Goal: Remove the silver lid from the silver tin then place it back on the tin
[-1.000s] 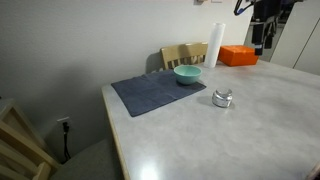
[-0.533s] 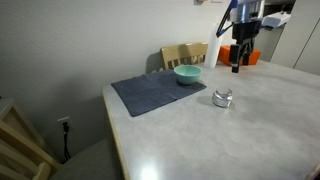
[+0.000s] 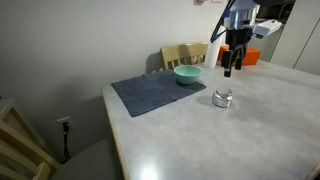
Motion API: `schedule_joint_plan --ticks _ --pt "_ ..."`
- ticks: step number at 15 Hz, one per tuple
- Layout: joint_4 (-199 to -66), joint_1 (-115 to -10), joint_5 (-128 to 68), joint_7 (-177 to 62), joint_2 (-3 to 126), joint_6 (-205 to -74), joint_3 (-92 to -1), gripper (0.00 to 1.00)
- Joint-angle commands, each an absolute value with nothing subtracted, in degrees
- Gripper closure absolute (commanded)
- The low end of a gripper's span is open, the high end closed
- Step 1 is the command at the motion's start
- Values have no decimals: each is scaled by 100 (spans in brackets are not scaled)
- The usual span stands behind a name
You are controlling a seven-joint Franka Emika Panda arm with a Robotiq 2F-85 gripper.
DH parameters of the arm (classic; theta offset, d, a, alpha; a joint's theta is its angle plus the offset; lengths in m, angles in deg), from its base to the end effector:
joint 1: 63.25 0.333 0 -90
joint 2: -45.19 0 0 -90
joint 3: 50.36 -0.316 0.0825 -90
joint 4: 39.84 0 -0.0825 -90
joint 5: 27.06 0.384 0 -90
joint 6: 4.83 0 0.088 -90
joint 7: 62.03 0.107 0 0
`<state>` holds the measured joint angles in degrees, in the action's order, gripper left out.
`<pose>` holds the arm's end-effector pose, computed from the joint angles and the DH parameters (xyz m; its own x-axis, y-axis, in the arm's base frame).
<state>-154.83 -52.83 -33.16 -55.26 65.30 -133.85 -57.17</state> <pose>0.5669 0.1708 0.2733 0.9651 0.2428 -0.0986 0.2482 -0.9676 0.0465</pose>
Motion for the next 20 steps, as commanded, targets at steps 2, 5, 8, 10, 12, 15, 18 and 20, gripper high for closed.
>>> schedule_joint_plan --ticks 2,5,8,10,12,15,18,20 --pt "-15370 -5235 -3394 -5496 7090 -14229 -5636 0" --pt "-15411 -5172 -3354 -5418 7305 -14554 -5605 0" --pt "-15423 -5151 -3267 -5474 7452 -14695 -5660 0" --pt "-15402 -5118 -3228 -5500 7509 -14676 -5691 0" --pt "-15413 -5069 -3178 -5447 7528 -14646 -5701 0" --pt "-15480 -4940 -3190 -5249 7476 -14617 -5658 0" --pt "-15500 -4884 -3187 -5082 7462 -14612 -5637 0" --pt "-15513 -4860 -3185 -4980 7463 -14600 -5625 0"
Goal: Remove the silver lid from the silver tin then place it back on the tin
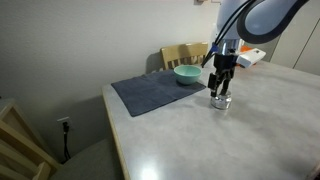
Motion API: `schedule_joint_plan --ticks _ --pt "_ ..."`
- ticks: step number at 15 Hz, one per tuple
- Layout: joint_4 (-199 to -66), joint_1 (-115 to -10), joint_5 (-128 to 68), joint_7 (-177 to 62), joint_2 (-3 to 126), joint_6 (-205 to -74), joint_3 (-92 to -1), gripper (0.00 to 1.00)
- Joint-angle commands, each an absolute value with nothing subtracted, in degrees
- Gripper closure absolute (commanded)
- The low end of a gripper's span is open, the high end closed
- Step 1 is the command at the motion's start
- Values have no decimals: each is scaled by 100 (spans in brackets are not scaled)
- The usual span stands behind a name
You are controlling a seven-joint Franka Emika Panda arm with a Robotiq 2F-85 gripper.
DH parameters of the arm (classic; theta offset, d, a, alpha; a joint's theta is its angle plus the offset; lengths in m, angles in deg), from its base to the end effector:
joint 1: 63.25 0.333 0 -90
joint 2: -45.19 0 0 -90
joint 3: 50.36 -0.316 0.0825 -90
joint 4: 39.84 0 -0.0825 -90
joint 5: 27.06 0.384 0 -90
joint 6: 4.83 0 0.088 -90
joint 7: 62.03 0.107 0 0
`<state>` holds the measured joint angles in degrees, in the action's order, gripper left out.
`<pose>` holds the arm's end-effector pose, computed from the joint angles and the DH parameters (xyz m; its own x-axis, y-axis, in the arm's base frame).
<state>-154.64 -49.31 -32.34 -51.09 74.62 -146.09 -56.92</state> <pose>0.5635 0.2097 0.1948 0.9734 0.2245 -0.0464 0.2250 -0.9743 0.0069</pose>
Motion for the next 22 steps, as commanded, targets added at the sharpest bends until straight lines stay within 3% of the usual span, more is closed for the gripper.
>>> schedule_joint_plan --ticks 1,7,22 --pt "-15536 -4816 -3247 -4863 7453 -14592 -5570 0" --pt "-15440 -4765 -3628 -4890 7520 -14067 -5405 0" --pt "-15278 -4948 -3563 -6110 7696 -14251 -5615 0"
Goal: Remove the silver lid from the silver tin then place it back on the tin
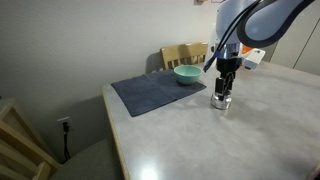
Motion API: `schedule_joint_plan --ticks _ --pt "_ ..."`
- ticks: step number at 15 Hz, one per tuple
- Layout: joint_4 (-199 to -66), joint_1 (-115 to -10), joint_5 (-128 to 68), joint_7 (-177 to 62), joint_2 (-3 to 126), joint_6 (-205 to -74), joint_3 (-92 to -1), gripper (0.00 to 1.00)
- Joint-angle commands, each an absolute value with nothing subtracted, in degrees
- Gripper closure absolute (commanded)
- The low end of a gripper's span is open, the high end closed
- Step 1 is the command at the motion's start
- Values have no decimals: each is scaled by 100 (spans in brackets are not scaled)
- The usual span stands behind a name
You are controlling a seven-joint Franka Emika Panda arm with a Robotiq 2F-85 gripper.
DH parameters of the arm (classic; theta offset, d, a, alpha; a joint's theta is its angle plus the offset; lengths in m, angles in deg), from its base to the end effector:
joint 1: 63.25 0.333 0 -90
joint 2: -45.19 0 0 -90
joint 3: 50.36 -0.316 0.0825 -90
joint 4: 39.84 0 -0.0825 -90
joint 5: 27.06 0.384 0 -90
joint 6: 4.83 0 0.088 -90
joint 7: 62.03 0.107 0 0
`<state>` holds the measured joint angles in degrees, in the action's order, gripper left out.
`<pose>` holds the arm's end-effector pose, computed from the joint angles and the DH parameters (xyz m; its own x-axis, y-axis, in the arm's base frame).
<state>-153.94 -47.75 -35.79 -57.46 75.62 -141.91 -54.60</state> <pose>0.5605 0.1993 0.1821 0.9246 0.3601 -0.1247 0.3694 -0.9272 0.0613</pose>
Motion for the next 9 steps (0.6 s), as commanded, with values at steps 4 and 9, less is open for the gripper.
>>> schedule_joint_plan --ticks 4,9 --pt "-15271 -4974 -3557 -6362 7726 -14262 -5671 10" --pt "-15249 -4971 -3550 -6431 7674 -14252 -5697 53"
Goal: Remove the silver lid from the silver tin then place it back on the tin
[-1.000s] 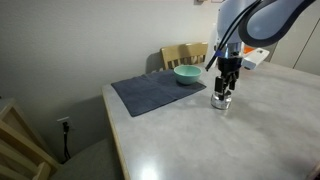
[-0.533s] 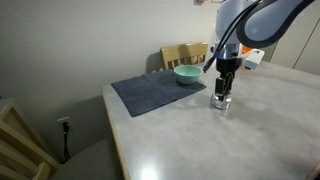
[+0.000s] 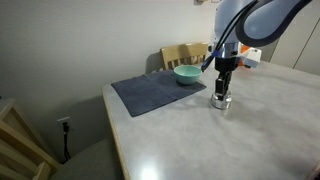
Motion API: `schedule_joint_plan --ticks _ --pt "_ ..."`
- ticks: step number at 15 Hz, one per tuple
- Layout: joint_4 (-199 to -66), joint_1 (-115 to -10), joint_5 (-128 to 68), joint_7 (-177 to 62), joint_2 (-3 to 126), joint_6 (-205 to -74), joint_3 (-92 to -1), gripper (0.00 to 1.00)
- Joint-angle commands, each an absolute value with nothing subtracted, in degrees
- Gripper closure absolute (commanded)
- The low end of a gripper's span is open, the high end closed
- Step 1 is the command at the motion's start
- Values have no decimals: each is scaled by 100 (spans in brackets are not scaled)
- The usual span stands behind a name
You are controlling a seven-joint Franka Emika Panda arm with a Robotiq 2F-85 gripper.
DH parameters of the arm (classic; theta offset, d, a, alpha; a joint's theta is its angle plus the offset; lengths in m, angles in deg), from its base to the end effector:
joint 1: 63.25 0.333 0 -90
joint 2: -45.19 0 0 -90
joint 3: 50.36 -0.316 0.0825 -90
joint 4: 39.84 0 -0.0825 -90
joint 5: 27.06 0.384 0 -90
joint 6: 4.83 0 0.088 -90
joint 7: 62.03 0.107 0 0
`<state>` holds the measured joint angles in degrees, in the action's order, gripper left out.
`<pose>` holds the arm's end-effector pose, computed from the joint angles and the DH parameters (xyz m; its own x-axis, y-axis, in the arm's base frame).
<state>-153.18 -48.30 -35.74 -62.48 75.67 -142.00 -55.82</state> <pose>0.5631 0.2073 0.1871 0.8865 0.4485 -0.1136 0.4552 -0.8895 0.0406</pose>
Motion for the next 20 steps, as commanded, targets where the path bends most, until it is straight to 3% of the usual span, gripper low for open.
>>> schedule_joint_plan --ticks 1,20 --pt "-15233 -4970 -3547 -6426 7673 -14244 -5700 55" --pt "-16247 -4898 -3771 -5053 6232 -14413 -5399 55"
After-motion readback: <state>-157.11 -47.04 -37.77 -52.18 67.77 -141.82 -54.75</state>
